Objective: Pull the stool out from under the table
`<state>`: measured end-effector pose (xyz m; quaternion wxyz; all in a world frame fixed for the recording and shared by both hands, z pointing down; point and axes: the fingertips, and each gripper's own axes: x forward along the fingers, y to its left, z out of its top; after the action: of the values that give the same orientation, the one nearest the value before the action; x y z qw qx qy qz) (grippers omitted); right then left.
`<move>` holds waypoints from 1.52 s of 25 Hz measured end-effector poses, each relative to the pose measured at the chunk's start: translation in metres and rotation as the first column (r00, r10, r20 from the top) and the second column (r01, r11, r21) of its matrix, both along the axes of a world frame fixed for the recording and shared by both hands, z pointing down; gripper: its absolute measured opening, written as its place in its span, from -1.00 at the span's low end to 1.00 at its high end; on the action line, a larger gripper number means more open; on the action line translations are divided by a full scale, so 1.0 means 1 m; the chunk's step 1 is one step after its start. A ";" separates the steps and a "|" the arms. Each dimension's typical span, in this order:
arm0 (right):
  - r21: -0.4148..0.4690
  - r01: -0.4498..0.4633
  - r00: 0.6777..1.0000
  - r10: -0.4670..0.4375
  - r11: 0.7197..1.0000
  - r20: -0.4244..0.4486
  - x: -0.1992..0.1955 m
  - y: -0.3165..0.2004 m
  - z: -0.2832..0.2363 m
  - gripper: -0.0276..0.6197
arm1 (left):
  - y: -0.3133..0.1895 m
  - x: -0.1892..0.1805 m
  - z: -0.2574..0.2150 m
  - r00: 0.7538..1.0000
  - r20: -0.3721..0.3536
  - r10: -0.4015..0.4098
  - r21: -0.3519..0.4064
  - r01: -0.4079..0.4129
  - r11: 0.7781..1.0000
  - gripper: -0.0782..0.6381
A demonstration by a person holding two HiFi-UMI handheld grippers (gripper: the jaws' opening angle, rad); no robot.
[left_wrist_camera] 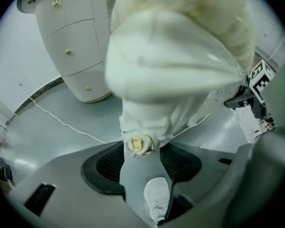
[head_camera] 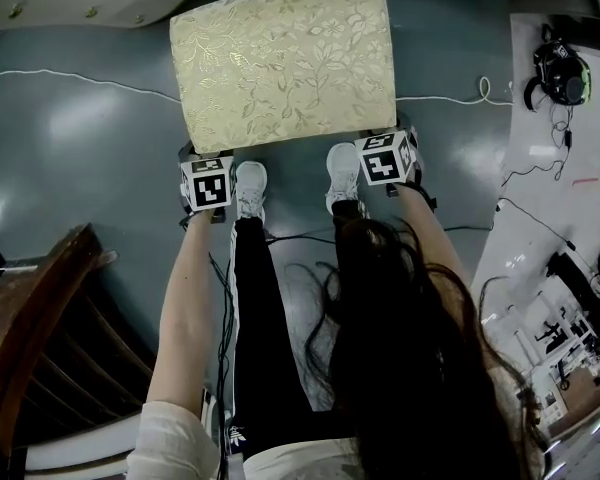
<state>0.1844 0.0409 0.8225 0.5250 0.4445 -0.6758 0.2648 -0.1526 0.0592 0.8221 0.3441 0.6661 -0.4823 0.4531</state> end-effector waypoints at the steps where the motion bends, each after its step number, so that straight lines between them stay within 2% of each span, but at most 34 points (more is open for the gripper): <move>1: -0.011 -0.028 0.999 0.028 1.000 0.018 -0.001 0.001 0.000 -0.15 | 0.002 -0.002 -0.001 1.000 0.017 0.001 0.008 -0.001 1.000 -0.07; 4: -0.037 -0.101 0.992 0.104 0.994 0.069 -0.005 0.006 -0.003 -0.04 | 0.014 -0.002 -0.004 0.999 0.039 0.004 0.028 -0.005 1.000 -0.07; 9: -0.055 -0.067 0.996 0.070 0.996 0.057 -0.009 0.017 -0.021 -0.04 | 0.042 0.003 -0.012 0.998 0.024 -0.064 -0.029 0.065 0.997 -0.07; 12: -0.082 -0.078 0.995 0.083 0.994 0.052 -0.008 0.031 -0.037 -0.04 | 0.045 0.012 -0.031 0.996 0.000 -0.088 -0.047 0.088 0.995 -0.07; 15: -0.120 -0.103 0.993 0.109 0.987 0.044 -0.005 0.040 -0.061 -0.04 | 0.036 0.023 -0.060 0.998 -0.023 -0.058 -0.031 0.057 0.998 -0.07; 18: -0.130 -0.126 0.990 0.133 0.984 0.046 -0.008 0.038 -0.096 -0.04 | 0.031 0.026 -0.094 1.000 -0.012 -0.018 -0.040 0.017 0.999 -0.07; 21: -0.127 -0.200 0.977 0.207 0.971 0.045 0.000 0.033 -0.139 -0.04 | 0.025 0.032 -0.136 1.000 -0.005 -0.001 -0.048 0.001 0.999 -0.07; 28: -0.026 -0.177 0.981 0.178 0.984 0.079 0.002 0.007 -0.278 -0.04 | 0.004 0.054 -0.263 1.000 -0.017 -0.007 0.035 0.007 0.999 -0.07; 32: 0.052 -0.196 0.972 0.187 0.979 0.140 -0.025 -0.002 -0.346 -0.04 | 0.006 0.046 -0.312 0.999 -0.022 0.045 0.061 -0.043 0.997 -0.07; 35: 0.099 -0.192 0.973 0.176 0.976 0.147 -0.043 -0.010 -0.397 -0.04 | 0.007 0.035 -0.348 0.999 -0.022 0.032 0.061 -0.030 0.998 -0.07; 38: 0.153 -0.192 0.974 0.170 0.969 0.150 -0.046 -0.020 -0.449 -0.04 | -0.012 0.044 -0.392 0.997 -0.057 0.043 0.132 -0.036 0.991 -0.07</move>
<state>0.1383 0.0212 0.3733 0.4124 0.5277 -0.6862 0.2839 -0.1081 0.0474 0.4304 0.3049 0.7099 -0.4872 0.4071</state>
